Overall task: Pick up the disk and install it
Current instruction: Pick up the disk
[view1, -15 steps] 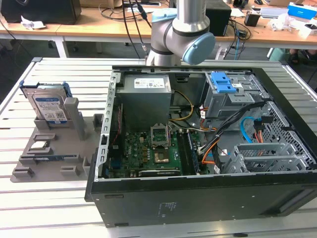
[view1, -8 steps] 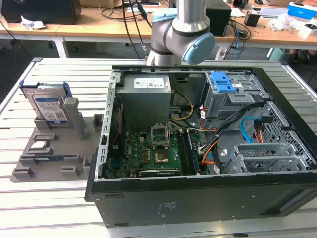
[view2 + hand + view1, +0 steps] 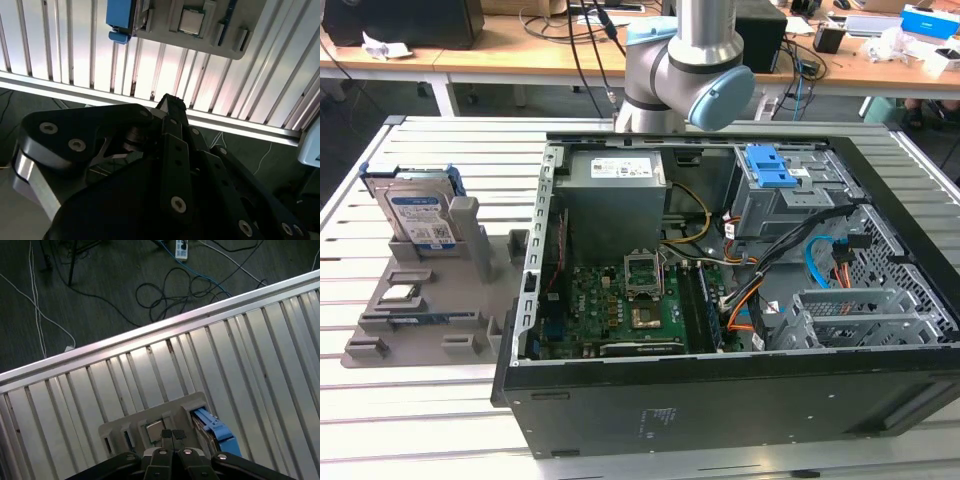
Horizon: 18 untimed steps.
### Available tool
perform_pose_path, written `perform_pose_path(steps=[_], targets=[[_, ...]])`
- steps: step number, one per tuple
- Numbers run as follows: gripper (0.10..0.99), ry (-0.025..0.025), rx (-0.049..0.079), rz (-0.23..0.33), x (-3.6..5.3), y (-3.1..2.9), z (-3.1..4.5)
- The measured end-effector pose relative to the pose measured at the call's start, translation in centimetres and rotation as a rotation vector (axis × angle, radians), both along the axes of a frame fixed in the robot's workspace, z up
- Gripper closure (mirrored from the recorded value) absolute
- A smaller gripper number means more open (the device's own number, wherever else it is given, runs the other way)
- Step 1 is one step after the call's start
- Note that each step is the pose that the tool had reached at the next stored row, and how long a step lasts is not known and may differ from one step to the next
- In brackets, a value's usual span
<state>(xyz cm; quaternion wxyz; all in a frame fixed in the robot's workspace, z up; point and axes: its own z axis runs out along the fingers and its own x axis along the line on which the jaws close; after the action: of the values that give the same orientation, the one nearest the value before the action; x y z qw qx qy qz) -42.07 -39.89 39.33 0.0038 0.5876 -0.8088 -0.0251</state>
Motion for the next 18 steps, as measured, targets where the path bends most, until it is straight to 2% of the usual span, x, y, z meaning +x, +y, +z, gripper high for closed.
perform_pose_path(steps=[18], targets=[[0.980, 0.0000, 0.000, 0.146, 0.00, 0.00, 0.00]])
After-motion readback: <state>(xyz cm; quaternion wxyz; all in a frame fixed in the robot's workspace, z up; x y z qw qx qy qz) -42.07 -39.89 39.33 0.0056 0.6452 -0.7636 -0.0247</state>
